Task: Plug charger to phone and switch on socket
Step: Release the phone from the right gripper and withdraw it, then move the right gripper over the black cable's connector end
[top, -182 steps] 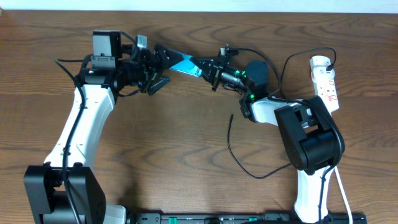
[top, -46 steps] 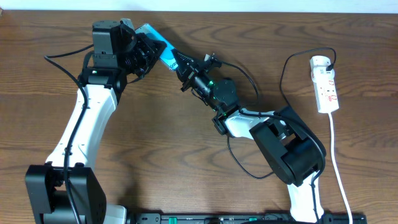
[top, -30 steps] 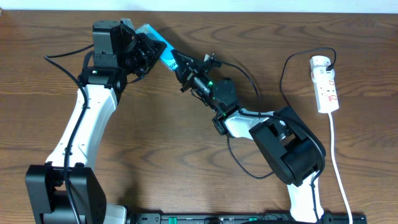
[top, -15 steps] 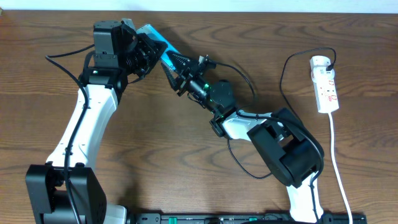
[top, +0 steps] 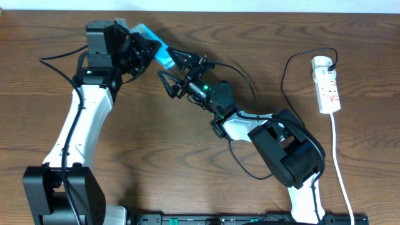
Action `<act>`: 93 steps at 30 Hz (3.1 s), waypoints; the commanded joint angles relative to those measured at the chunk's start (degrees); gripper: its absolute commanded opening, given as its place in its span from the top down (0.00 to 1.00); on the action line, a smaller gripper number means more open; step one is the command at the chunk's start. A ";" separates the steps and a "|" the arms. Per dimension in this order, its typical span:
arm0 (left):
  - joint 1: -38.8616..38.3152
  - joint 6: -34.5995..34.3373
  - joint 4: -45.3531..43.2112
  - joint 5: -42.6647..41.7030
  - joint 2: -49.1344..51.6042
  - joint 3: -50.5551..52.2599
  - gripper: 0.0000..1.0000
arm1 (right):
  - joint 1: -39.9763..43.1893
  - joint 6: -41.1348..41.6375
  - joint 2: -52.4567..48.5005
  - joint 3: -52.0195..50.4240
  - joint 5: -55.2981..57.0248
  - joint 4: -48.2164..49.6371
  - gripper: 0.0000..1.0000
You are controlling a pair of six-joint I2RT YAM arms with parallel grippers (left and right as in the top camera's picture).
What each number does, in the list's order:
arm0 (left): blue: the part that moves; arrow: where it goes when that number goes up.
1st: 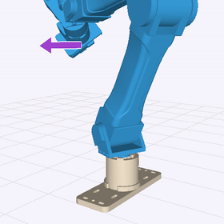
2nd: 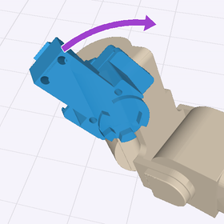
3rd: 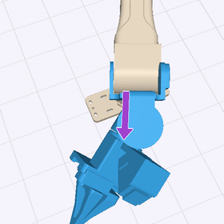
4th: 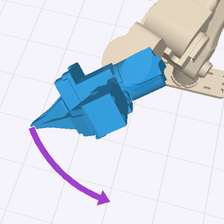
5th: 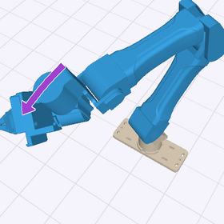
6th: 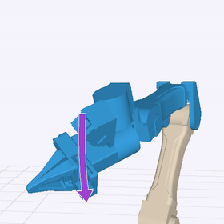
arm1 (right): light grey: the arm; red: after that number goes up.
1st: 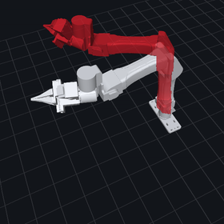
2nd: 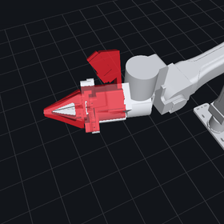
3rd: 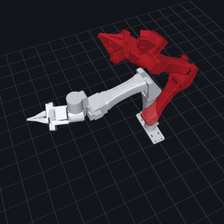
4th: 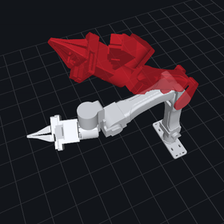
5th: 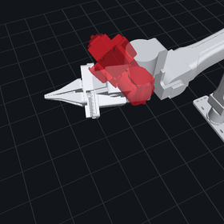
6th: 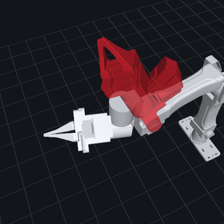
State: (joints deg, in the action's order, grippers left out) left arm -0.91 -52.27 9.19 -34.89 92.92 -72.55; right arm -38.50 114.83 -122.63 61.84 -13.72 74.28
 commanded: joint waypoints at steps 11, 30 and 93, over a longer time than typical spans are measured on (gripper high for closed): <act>6.95 1.60 0.79 -10.82 -0.09 -0.15 0.92 | 12.92 -24.41 0.07 0.72 -26.12 -7.19 0.01; 11.19 5.09 1.22 -26.62 -0.09 -0.15 0.93 | 24.06 -47.32 3.63 0.74 -40.76 -31.30 0.01; 5.90 18.45 13.11 -25.90 0.31 0.02 0.93 | 5.40 -63.25 16.00 10.34 17.64 -123.54 0.18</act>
State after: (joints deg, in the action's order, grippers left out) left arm 5.08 -35.70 22.26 -59.68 92.92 -72.55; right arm -32.77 52.25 -106.37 72.51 4.89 -49.36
